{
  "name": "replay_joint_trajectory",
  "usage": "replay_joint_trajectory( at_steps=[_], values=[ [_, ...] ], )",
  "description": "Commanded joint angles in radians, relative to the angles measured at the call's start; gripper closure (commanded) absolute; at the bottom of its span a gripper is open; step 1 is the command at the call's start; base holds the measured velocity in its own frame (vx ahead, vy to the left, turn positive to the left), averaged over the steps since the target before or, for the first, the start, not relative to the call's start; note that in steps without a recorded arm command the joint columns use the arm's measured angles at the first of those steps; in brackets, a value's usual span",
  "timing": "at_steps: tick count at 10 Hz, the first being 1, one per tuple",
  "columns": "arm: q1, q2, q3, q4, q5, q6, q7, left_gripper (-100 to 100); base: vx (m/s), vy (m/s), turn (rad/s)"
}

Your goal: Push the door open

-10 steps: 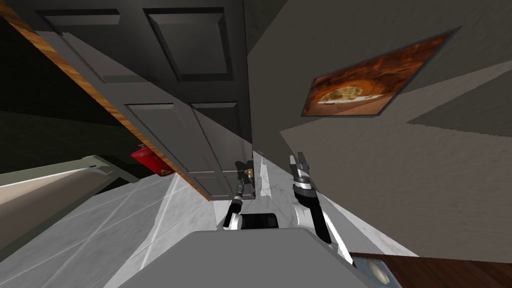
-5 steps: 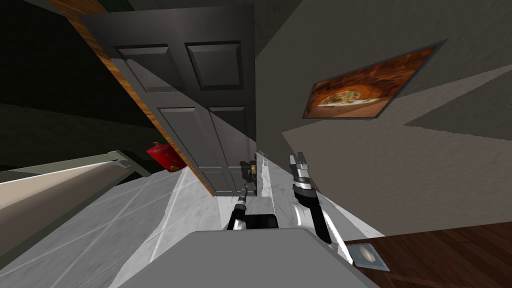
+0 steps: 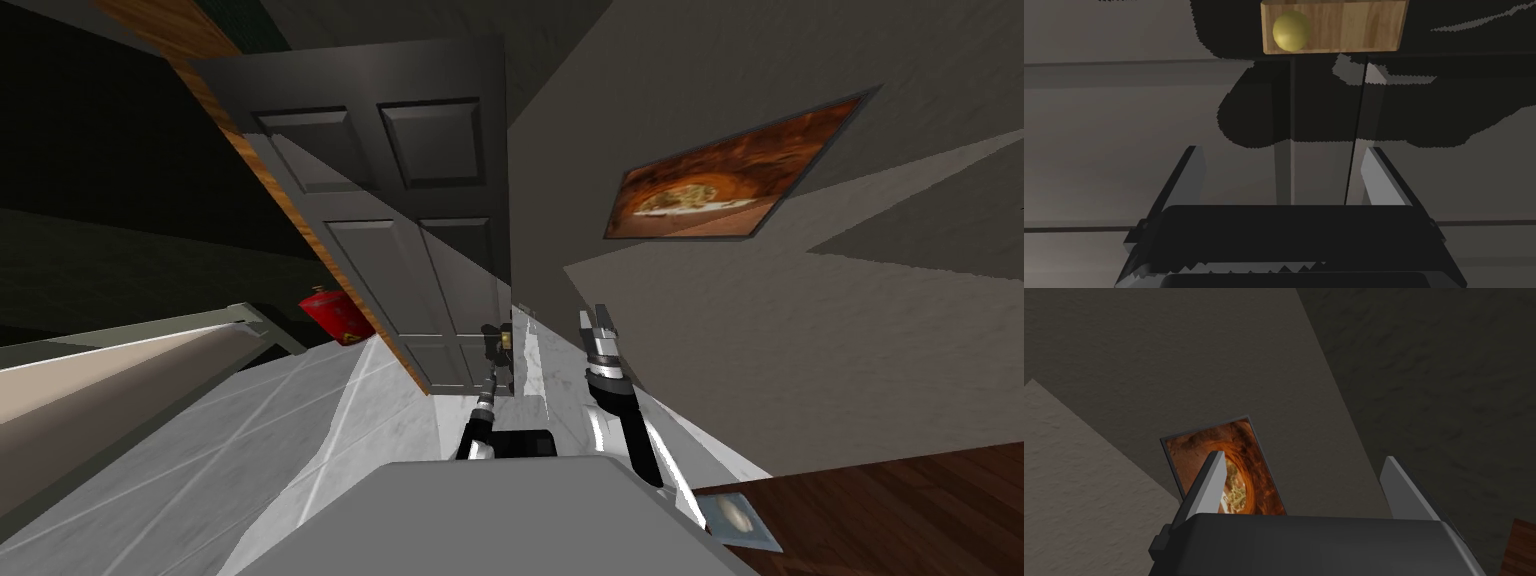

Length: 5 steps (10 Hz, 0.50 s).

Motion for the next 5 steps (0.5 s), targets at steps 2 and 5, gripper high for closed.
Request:
replay_joint_trajectory(
  at_steps=[2,5],
  values=[
    [-0.017,0.017,0.012,0.019,-0.003,-0.001,0.011,-100,0.227,-0.034,-0.014],
    [-0.035,0.006,0.031,0.032,-0.009,0.005,0.021,-100,0.249,-0.081,-0.018]
  ],
)
